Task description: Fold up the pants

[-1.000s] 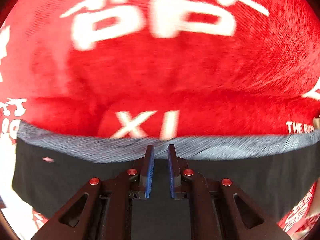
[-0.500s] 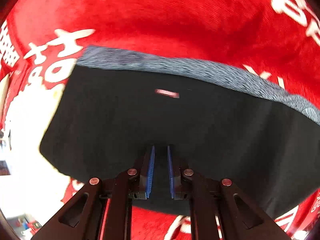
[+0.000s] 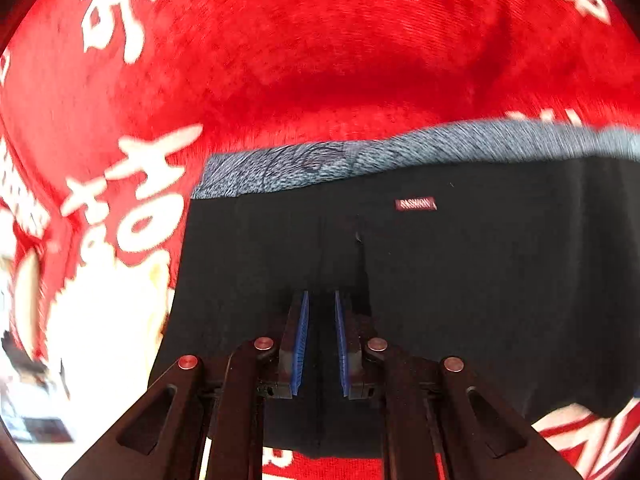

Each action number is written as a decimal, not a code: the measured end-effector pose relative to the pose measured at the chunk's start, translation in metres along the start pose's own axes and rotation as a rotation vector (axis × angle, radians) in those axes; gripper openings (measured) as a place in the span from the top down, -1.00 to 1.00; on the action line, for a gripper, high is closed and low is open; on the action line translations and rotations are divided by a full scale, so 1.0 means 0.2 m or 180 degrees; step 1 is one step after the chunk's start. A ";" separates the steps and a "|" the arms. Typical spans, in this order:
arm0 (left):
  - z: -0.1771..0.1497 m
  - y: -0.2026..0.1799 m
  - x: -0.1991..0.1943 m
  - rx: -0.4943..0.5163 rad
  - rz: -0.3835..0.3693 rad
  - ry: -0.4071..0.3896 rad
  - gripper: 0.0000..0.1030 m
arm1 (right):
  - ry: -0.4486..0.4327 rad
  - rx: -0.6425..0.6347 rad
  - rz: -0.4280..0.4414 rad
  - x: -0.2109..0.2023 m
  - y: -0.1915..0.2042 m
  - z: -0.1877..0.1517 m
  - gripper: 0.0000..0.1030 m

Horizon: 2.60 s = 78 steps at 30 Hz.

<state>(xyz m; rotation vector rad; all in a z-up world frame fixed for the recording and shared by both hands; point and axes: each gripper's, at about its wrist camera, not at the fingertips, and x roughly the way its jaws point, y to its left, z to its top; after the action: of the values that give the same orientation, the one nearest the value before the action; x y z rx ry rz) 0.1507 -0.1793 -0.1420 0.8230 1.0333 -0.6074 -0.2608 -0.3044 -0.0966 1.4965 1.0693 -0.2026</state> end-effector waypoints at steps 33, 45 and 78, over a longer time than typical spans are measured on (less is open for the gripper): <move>0.30 0.13 0.06 -0.0647 -0.0689 0.0239 0.71 | -0.0627 -0.0758 -0.1476 -0.34 0.09 0.05 0.19; 0.26 0.02 -0.03 -0.0454 -0.0617 0.0369 0.70 | -0.0842 -0.0318 -0.1670 -0.60 -0.12 -0.01 0.11; 0.44 -1.80 -0.41 -0.0279 -0.0886 0.0074 0.69 | -0.1691 -0.0419 -0.2376 -1.61 -0.86 1.00 0.81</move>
<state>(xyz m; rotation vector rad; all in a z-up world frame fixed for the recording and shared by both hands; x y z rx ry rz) -0.1157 -0.4509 -0.1517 0.6147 1.1979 -0.7834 -0.4725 -0.6606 -0.0535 0.7928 1.1219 -0.9730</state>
